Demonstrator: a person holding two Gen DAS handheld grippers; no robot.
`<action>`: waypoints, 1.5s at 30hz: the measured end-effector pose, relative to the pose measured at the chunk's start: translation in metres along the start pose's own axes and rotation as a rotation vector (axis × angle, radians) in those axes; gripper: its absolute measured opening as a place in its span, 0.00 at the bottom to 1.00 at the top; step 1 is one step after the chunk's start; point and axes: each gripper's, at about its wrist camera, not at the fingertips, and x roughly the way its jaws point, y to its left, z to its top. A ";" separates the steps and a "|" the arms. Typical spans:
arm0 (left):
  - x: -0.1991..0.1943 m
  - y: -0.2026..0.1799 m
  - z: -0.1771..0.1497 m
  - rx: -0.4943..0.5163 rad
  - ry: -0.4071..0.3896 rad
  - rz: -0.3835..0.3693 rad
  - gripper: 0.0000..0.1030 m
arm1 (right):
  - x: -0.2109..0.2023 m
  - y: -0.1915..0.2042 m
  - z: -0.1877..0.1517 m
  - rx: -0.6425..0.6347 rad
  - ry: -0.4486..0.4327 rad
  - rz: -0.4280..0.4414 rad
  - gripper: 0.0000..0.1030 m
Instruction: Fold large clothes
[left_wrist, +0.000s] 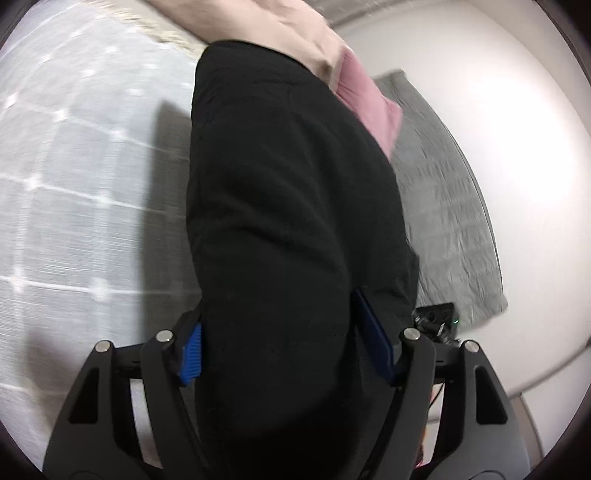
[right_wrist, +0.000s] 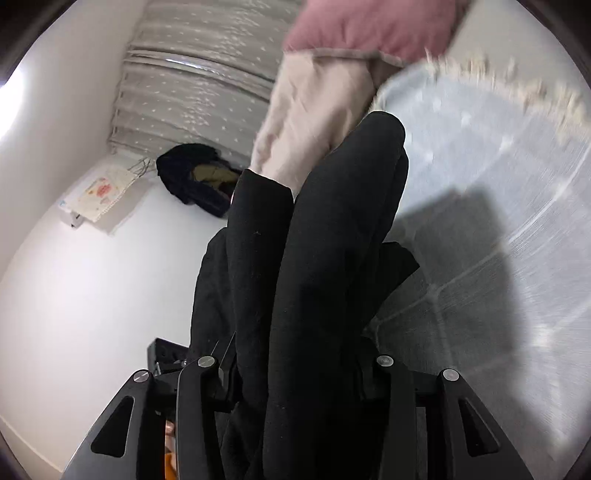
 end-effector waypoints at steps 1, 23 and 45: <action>0.007 -0.012 -0.002 0.006 0.018 -0.024 0.70 | -0.019 0.007 0.002 -0.012 -0.020 -0.018 0.42; 0.071 -0.112 -0.070 0.511 0.090 0.405 0.77 | -0.202 -0.023 -0.039 0.057 -0.121 -0.521 0.61; 0.002 -0.129 -0.218 0.548 0.083 0.691 0.91 | -0.190 0.103 -0.229 -0.157 -0.111 -0.918 0.76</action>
